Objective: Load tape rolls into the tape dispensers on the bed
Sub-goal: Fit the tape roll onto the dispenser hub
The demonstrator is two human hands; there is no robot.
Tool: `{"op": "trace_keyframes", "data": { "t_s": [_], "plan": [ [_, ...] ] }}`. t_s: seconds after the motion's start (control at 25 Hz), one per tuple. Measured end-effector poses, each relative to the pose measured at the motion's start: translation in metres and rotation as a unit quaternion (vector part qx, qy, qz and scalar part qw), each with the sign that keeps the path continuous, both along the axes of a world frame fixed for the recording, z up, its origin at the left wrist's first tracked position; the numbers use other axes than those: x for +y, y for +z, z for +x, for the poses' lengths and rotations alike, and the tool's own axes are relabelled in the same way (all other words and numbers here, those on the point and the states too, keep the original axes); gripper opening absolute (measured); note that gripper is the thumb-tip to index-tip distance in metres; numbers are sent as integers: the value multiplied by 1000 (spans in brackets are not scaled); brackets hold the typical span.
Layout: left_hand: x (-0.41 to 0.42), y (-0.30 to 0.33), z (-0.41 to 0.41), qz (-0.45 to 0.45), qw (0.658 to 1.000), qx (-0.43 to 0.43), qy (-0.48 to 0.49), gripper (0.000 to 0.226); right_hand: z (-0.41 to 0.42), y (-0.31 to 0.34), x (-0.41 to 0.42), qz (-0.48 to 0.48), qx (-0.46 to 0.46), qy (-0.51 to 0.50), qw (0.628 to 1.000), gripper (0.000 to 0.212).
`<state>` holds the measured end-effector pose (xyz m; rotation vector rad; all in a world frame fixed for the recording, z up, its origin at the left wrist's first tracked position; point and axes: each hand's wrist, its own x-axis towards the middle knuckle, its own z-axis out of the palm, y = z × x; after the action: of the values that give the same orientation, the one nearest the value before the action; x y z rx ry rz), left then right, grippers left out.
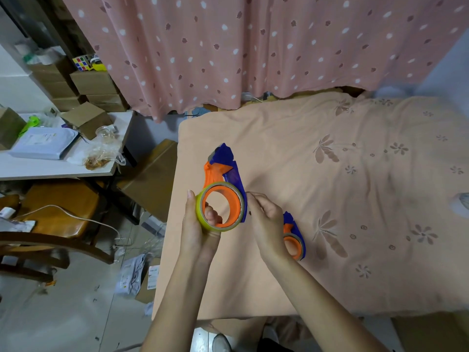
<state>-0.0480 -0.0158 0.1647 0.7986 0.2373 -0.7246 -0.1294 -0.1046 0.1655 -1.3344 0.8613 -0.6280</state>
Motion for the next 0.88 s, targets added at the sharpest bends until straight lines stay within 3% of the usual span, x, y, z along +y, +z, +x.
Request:
{"op": "trace_keyframes", "data": {
  "t_s": [0.2,0.44,0.68,0.88],
  "plan": [
    [6,4,5,-7,1000,5,-7,43,1,7,11,-54,3,41,998,26],
    [10,0,5,24,999,3,-48,44,7,-1,17,-168,146,4,975,20],
    [-7,-9,-8,46,991,-42,-116,43,-7,-12,1,-217,211,-22,953,33],
    [-40,-43,-25,167,956,-152,-186,75,-35,-32,-51,-207,269,-57,939,38]
  ]
}}
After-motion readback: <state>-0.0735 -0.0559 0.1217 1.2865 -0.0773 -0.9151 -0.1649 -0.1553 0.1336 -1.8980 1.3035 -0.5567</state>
